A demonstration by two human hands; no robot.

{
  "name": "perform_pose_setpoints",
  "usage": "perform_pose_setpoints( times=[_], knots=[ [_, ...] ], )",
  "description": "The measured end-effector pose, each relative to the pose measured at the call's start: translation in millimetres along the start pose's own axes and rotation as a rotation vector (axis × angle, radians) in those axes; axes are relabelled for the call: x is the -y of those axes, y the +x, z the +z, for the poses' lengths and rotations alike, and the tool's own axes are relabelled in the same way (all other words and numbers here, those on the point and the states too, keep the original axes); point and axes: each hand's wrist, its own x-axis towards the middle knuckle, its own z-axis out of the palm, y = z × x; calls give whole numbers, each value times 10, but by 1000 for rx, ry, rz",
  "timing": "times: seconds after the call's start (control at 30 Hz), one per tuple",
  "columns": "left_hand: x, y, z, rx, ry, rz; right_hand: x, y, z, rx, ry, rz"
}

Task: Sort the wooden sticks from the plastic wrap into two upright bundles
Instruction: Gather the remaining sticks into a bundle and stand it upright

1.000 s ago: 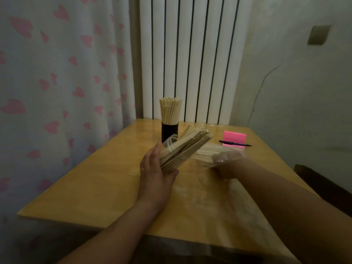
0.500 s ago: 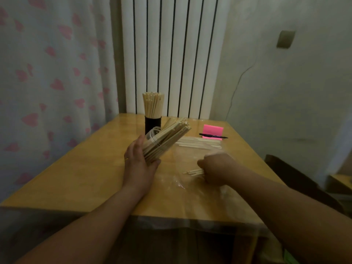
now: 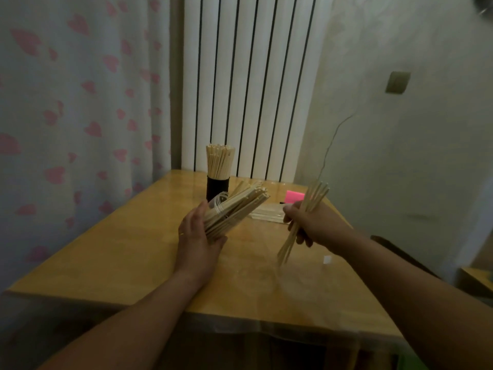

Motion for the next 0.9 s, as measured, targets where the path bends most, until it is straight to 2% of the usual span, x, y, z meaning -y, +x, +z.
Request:
perform_pose_setpoints(
  times=[0.07,0.13,0.37,0.5,0.63,0.7,0.77,0.9],
  knots=[
    [9,0,1,-2,-7,-1,-118,15,69,65,-30,54],
    [16,-2,4,-2,-9,0,-169,8,105,50,-64,66],
    [18,12,10,-3,-9,-5,57,-69,8,15,-75,-40],
    [2,-3,0,8,-21,2,265,-80,-187,-23,216,-1],
    [-18,-14,-7,2,-15,25,468,-60,-351,-7,771,55],
    [-19,-12,-5,1,-11,27,575,7,-370,-16,975,32],
    [-7,-11,7,3,-6,27,650,111,-314,-45,1040,-10],
    [8,-10,10,-6,-13,28,668,307,-55,-149,794,-45]
  ],
)
